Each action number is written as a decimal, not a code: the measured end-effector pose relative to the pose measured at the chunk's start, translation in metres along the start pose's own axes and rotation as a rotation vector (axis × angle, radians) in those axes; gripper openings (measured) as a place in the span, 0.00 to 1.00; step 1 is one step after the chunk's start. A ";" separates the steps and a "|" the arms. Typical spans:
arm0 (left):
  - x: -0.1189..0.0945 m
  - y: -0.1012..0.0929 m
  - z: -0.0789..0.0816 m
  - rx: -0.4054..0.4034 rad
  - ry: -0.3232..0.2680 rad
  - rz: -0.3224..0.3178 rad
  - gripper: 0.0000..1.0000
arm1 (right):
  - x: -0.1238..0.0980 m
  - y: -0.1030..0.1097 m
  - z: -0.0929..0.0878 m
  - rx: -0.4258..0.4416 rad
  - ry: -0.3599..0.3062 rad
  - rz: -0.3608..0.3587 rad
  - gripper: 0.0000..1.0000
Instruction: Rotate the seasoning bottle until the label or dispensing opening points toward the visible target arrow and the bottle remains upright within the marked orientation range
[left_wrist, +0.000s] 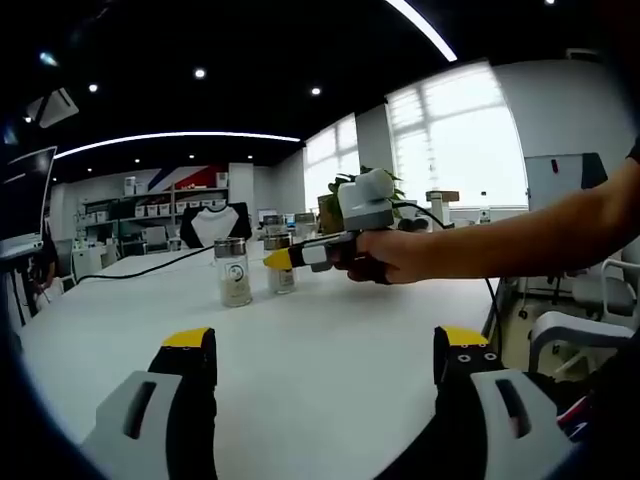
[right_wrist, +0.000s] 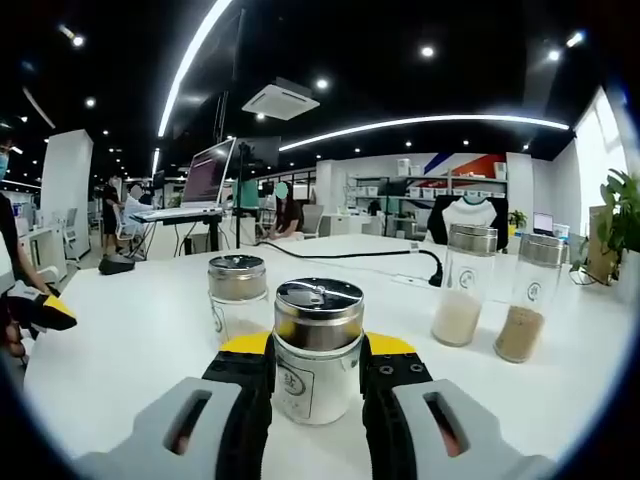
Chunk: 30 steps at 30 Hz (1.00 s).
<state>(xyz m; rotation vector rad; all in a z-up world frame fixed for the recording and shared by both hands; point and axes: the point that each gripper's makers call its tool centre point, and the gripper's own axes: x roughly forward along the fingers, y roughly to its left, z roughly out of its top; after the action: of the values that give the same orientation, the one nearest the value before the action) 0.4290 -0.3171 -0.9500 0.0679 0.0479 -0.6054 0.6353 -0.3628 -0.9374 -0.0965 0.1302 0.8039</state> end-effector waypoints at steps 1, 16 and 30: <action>0.000 0.000 0.000 -0.001 0.000 0.000 0.95 | 0.000 -0.001 0.000 0.002 -0.002 -0.003 0.30; -0.001 0.003 0.001 0.004 0.002 0.007 0.95 | 0.004 -0.004 0.000 0.000 -0.004 0.001 0.31; 0.000 0.000 0.001 0.009 0.007 -0.001 0.95 | 0.000 0.001 0.002 -0.005 -0.001 -0.008 0.31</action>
<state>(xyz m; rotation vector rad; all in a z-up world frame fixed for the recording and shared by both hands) 0.4285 -0.3172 -0.9490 0.0789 0.0522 -0.6062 0.6345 -0.3617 -0.9359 -0.1013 0.1266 0.7963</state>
